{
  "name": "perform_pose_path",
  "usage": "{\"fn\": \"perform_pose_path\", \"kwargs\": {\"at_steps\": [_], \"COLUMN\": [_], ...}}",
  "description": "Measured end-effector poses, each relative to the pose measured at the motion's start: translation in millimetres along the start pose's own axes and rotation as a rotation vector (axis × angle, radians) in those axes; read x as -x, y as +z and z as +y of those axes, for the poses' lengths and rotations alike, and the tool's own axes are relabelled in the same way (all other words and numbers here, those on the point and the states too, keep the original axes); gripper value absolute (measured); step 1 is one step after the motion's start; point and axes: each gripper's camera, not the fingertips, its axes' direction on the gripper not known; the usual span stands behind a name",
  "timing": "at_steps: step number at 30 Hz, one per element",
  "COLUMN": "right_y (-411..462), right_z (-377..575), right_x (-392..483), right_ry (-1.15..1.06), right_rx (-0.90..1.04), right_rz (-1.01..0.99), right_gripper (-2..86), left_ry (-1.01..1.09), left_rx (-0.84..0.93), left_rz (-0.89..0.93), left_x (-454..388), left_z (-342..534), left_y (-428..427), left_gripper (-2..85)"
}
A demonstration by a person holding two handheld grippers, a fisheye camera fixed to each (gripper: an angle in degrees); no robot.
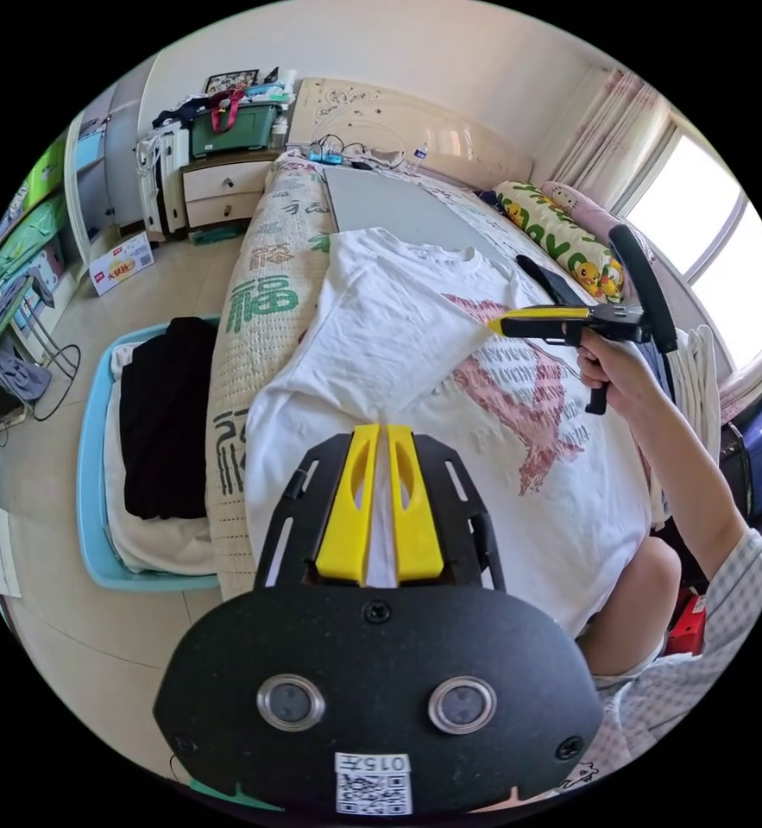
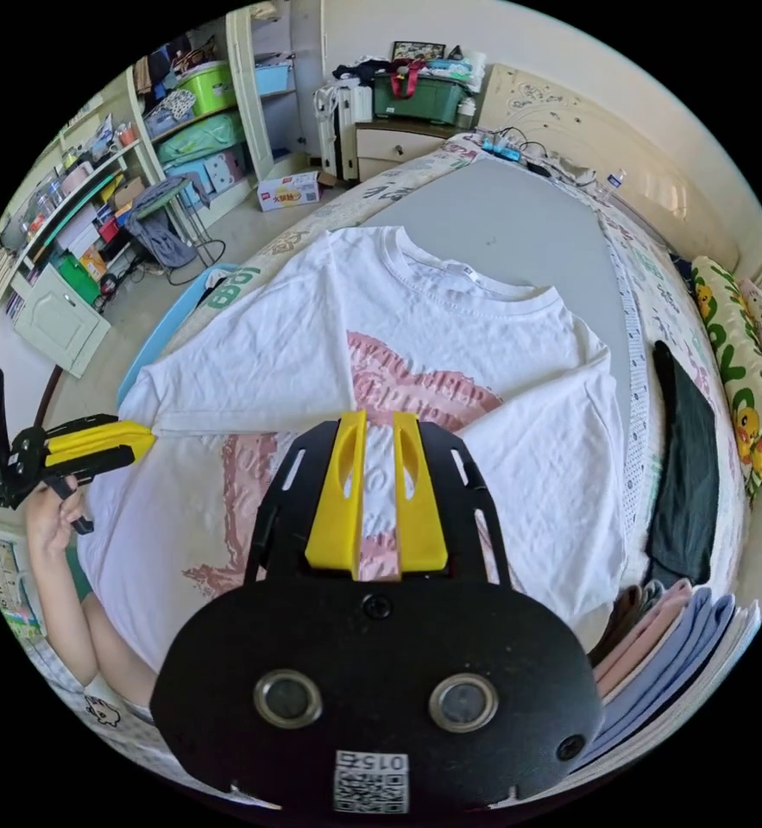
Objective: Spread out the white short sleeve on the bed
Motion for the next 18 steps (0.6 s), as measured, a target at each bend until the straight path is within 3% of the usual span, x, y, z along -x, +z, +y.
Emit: {"fn": "perform_pose_path", "kwargs": {"at_steps": [10,16,18], "right_y": [-191.5,-213.3,-208.2], "right_z": [193.8,290.0,310.1], "right_x": [-91.7,-127.9,-124.1], "right_ry": [0.208,0.328,0.274], "right_rx": [-0.318,-0.34,-0.326], "right_rz": [0.169,-0.015,-0.073], "right_gripper": [4.6,3.7,3.8], "left_ry": [0.05,0.093,0.122], "left_rx": [-0.069,-0.108,-0.09], "left_rz": [0.071,0.115,0.114], "left_x": [-4.3,-15.1,-20.7], "left_z": [17.3,29.4,33.7], "left_y": [-46.8,-67.1,-70.2], "left_gripper": [5.1,5.2,5.6]}}
